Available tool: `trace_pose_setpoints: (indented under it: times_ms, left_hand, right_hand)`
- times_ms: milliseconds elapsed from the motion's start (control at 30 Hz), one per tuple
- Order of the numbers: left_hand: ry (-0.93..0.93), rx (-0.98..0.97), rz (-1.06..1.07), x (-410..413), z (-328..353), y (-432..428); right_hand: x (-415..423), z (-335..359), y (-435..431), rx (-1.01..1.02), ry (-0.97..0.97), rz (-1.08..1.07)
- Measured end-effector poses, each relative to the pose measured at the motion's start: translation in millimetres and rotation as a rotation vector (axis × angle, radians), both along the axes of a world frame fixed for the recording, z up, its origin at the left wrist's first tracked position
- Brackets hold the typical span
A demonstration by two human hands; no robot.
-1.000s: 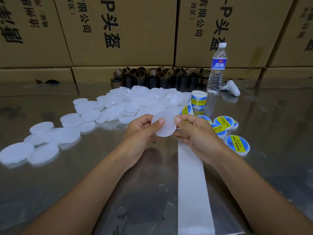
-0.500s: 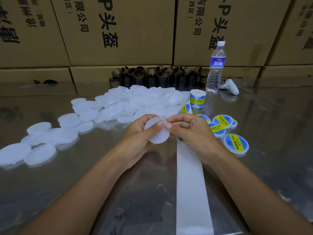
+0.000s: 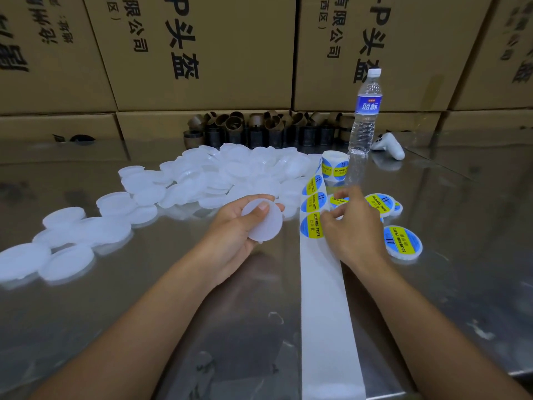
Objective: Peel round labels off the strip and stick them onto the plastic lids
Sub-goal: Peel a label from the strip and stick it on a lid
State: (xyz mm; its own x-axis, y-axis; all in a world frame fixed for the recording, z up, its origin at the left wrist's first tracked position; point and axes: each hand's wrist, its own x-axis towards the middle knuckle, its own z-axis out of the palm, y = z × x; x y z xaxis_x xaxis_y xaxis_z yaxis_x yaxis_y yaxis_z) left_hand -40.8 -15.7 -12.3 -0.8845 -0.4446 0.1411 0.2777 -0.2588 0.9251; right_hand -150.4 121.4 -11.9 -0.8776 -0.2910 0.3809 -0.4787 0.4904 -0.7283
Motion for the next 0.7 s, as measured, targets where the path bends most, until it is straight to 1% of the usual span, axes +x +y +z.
trace_pose_setpoints:
  times_ms: [100, 167, 233, 300, 400, 500, 600, 700]
  left_hand:
    - [0.023, 0.005, -0.012, 0, 1, 0]
    - [0.012, 0.024, 0.001, 1, 1, 0]
    - [-0.029, -0.001, 0.041, 1, 0, 1]
    - [-0.072, -0.029, 0.084, 1, -1, 2]
    - [-0.129, -0.016, 0.124, -1, -1, 2]
    - [-0.191, -0.04, 0.1, -1, 0, 4]
    - [-0.226, -0.11, 0.036, 1, 2, 8]
    - [-0.243, -0.139, 0.034, 3, 4, 9]
  right_hand:
    - [-2, 1, -1, -0.038, -0.124, 0.032]
    - [-2, 6, -2, -0.148, -0.262, 0.091]
    - [0, 10, -3, -0.302, -0.405, 0.164]
    - [3, 13, -5, -0.419, -0.483, 0.223]
    - [5, 14, -5, -0.522, -0.528, 0.306]
    - [9, 15, -6, -0.576, -0.549, 0.387]
    - [10, 14, -8, -0.575, -0.537, 0.44]
    - [10, 13, -8, -0.531, -0.499, 0.454]
